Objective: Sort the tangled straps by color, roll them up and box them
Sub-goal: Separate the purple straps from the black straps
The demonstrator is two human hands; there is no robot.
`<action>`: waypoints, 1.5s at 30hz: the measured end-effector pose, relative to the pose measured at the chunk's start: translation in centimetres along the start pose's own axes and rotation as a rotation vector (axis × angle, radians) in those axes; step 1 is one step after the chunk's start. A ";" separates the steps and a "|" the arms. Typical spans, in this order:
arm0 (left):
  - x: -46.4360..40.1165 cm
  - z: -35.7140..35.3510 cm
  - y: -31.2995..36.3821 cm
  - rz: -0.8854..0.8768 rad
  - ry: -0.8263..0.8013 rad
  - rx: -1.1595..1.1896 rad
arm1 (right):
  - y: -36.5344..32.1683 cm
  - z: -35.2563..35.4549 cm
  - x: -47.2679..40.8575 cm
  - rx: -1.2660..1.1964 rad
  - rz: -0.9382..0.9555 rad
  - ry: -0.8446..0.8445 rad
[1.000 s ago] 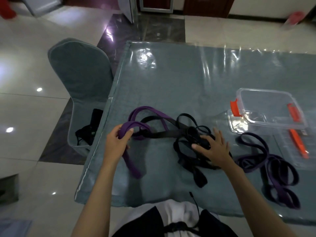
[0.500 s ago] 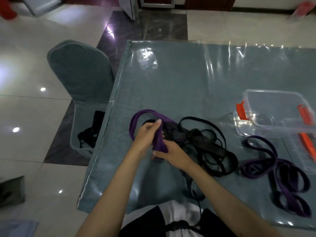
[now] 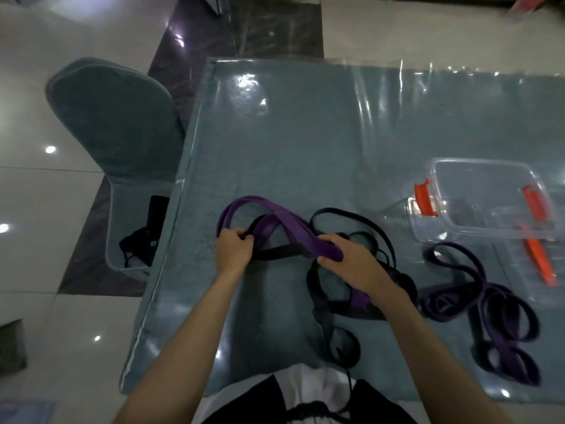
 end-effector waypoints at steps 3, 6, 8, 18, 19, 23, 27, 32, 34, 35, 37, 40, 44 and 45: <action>0.7 0.5 1.0 -0.041 0.022 0.079 | -1.0 0.5 -0.7 0.145 0.032 -0.012; 2.4 1.3 2.5 -0.095 0.083 0.239 | -2.3 0.2 -1.3 0.319 0.088 -0.024; 3.6 1.9 3.4 -0.132 0.142 0.386 | -2.7 -0.4 -1.6 0.410 0.112 -0.047; 6.2 -1.3 4.0 -0.081 -0.007 0.904 | -0.6 -1.4 -0.3 0.269 0.006 0.080; 6.4 -1.3 3.9 -0.090 -0.008 0.885 | -0.2 -0.7 -0.1 0.203 -0.028 0.142; 7.1 -1.4 4.3 -0.163 -0.047 0.858 | 1.5 2.4 1.1 -0.120 -0.137 0.376; 8.8 -3.4 5.5 -0.135 -0.152 0.830 | 0.1 1.2 1.0 -0.386 -0.070 0.283; 10.2 -5.0 4.8 0.010 -0.087 0.649 | -2.7 -3.1 0.8 -0.721 -0.046 0.078; 10.2 -5.2 4.0 0.075 -0.093 0.643 | -2.4 -4.2 1.3 -0.898 -0.141 0.080; 10.2 -5.4 3.7 0.094 -0.118 0.647 | -2.4 -4.6 1.7 -0.954 -0.152 0.062; 10.6 -5.9 3.5 0.108 -0.185 0.686 | -2.9 -5.0 2.3 -0.964 -0.092 -0.003; 11.2 -6.4 3.7 0.069 -0.210 0.817 | -3.3 -4.4 2.9 -0.809 0.007 0.065; 11.0 -5.1 3.5 0.076 -0.098 0.921 | -1.7 -3.1 2.8 -0.684 -0.067 0.267; 10.7 -4.4 3.5 0.087 -0.062 0.984 | -1.0 -2.9 2.9 -0.735 -0.102 0.275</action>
Point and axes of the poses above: each hand's wrist, its own x-axis away from the middle knuckle, its own z-axis out of the back of the hand, y = z × x, the point moved 9 cm from there along -x, towards the middle knuckle, and after that the axes turned 8 degrees about -z, right-handed, at the moved point
